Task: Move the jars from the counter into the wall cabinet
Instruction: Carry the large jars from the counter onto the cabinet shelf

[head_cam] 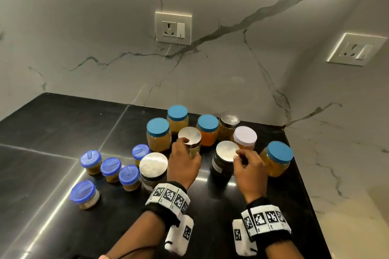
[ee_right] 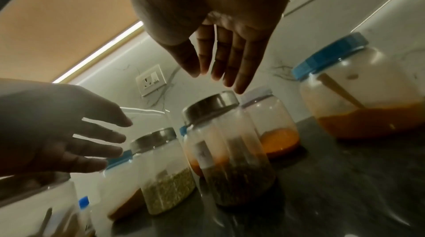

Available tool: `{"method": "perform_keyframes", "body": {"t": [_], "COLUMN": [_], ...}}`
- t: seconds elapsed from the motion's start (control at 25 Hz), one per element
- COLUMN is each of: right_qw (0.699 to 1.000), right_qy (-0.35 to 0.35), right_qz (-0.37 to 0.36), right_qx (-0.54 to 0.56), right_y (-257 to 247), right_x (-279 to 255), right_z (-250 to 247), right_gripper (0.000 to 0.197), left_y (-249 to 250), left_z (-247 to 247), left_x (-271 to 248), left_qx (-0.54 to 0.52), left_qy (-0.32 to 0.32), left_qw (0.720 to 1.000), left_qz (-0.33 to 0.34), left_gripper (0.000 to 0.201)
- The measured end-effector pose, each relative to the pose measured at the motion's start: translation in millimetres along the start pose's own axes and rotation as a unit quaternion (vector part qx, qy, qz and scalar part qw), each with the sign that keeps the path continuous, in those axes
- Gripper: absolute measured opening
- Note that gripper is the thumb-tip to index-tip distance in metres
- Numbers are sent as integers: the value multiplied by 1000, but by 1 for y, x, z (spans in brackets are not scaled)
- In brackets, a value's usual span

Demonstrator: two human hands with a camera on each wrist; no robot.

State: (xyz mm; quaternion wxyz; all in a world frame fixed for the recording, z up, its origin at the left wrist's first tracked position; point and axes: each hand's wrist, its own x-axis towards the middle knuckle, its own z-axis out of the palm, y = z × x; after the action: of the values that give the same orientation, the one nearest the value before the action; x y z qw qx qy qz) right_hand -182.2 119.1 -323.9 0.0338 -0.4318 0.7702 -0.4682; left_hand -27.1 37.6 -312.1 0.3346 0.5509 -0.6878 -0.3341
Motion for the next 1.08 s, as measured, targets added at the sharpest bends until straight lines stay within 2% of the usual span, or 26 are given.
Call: {"method": "perform_keyframes", "body": {"t": [0.12,0.2,0.32,0.44,0.6,0.76,1.08], "right_qw": [997,992,976,967,962,963,975], "right_qy": [-69,-109,-182,-212,-189,-175,-53], "right_qz": [42,49,61,84,130,137,130], "right_qx": [19,46,104,109,150,150,174], "right_y": [18,25,30,37,38,35,11], "right_x": [4,8,11,10,9,7,-27], "right_z": [9,15,25,34,39,35,3], "right_gripper": [46,60,80,99,114,116,113], "left_y": [-7,-9,-16,-21,-22,-24,-10], "left_z": [25,37,46,50,50,43,8], "left_x": [7,15,33,47,50,45,19], "left_qx": [37,40,-18,-73,-80,-80,-135], "left_qy": [5,8,13,44,50,30,-49], "left_qw": [998,995,990,983,981,985,989], "left_qz": [-60,-92,-138,-161,-171,-152,-31], "left_gripper": [92,105,111,106,93,93,92]}}
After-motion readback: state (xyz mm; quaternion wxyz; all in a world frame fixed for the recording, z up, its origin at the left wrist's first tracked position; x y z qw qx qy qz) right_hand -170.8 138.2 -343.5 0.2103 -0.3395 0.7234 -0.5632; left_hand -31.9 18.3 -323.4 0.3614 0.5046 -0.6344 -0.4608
